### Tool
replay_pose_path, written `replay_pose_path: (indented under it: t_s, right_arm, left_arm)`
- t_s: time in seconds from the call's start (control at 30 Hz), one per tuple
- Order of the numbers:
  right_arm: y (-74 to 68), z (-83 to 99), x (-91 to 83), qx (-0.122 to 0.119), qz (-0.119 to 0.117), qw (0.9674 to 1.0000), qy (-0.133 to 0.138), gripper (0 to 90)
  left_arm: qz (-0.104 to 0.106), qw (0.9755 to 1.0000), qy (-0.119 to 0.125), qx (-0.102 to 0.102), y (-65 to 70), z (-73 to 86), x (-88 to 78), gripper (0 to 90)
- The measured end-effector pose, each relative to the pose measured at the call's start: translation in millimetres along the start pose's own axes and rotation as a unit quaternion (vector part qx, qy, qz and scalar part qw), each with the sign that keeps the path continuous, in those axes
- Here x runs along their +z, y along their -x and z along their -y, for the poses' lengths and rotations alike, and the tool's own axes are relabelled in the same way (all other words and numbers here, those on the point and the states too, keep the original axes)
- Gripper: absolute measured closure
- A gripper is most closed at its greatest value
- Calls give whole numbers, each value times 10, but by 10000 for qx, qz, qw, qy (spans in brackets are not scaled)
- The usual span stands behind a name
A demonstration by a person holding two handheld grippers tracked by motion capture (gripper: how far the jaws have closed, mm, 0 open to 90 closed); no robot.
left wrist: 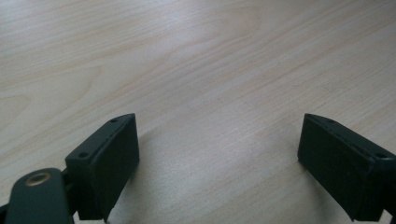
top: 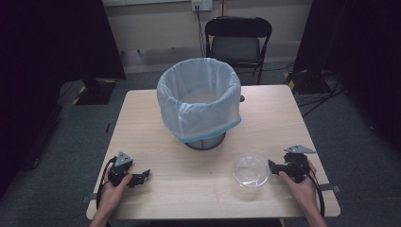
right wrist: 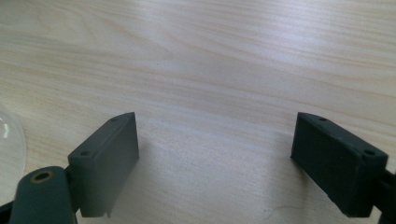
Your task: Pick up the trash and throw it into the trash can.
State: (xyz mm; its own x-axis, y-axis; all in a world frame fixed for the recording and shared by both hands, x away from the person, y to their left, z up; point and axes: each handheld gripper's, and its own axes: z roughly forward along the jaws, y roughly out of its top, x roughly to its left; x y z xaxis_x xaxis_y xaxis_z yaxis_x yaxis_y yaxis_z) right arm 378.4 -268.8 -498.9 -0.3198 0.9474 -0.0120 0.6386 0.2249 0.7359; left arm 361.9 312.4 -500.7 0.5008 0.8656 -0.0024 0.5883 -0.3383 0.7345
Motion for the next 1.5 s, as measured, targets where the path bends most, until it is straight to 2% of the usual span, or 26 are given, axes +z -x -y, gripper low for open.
replay_pose_path:
  t_s: [0.07, 0.13, 0.17, 0.27, 0.37, 0.43, 0.47, 0.5, 0.53, 0.57, 0.6, 0.67, 0.73, 0.8, 0.83, 0.87, 1.0, 1.07, 1.1, 1.17, 1.3, 1.33, 1.43, 1.5]
  right_arm:
    - [2, -1, 0, -16, -9, 10000, 1, 139]
    - [-5, -19, -6, -30, -28, 10000, -55, 181]
    - [-17, -45, -15, -107, -87, 9998, -109, 235]
    - [-26, -72, -27, -198, -53, 9997, -160, 229]
    - [-1, -114, -72, -143, -84, 9998, -105, 247]
    - [18, -144, -109, -56, -194, 9998, -69, 323]
    - [29, -164, -128, -14, -334, 9994, -90, 382]
    - [29, -164, -128, -14, -334, 9994, -90, 382]
    - [36, -188, -152, 27, -602, 9982, -72, 396]
    - [36, -188, -152, 27, -602, 9982, -72, 396]
    - [12, -216, -183, -55, -578, 9983, -19, 398]
    - [3, -230, -200, -44, -591, 9982, -5, 405]
    - [-26, -293, -297, -92, -626, 9976, 291, 416]
    - [-33, -305, -317, -116, -612, 9973, 379, 415]
    - [-57, -340, -362, -134, -676, 9959, 590, 388]
    - [-74, -364, -388, -168, -668, 9954, 661, 380]
    - [-137, -441, -492, -239, -697, 9938, 832, 384]
    - [-184, -479, -557, -272, -764, 9933, 826, 369]
    - [-209, -487, -586, -245, -869, 9923, 845, 319]
    - [-269, -499, -628, -249, -930, 9917, 857, 246]
    - [-380, -482, -688, -191, -1220, 9886, 866, 155]
    - [-428, -463, -689, -208, -1376, 9867, 835, 162]
    - [-481, -434, -654, -304, -1464, 9858, 764, 159]
    - [-526, -384, -571, -351, -1582, 9852, 560, 157]
  left_arm:
    - [1, 10000, 4, -6, 1, 0, 1, 122]
    - [0, 10000, -1, -1, 0, 0, 0, 122]
    - [0, 10000, 3, -6, 1, 0, 1, 122]
    - [1, 10000, 4, -5, 1, 0, 1, 122]
    - [0, 10000, 5, -6, 1, 0, 1, 122]
    - [0, 10000, 3, -5, 1, 0, 1, 122]
    - [1, 10000, 5, -6, 1, 0, 1, 122]
    - [1, 10000, 5, -6, 1, 0, 1, 122]
    - [0, 10000, 5, -5, 1, 0, 1, 122]
    - [0, 10000, 5, -6, 1, 0, 1, 122]
    - [1, 10000, 4, -5, 1, 0, 1, 122]
    - [1, 10000, 5, -5, 1, 0, 1, 122]
    - [0, 10000, -2, 3, 0, 0, 0, 122]
    - [0, 10000, 5, -5, 1, 0, 1, 122]
    - [1, 10000, 5, -5, 1, 0, 1, 122]
    - [1, 10000, 5, -6, 1, 0, 1, 122]
    - [1, 10000, 5, -6, 1, 0, 1, 122]
    - [0, 10000, 3, -5, 1, 0, 1, 122]
    - [-1, 10000, 5, -6, 1, 0, 1, 122]
    - [1, 10000, 4, -5, 1, 0, 1, 122]
    - [0, 10000, 5, -7, 1, 0, 1, 122]
    - [0, 10000, 3, -6, 1, 0, 1, 122]
    - [0, 10000, 5, -6, 1, 0, 1, 122]
    - [0, 10000, 5, -6, 1, 0, 1, 122]
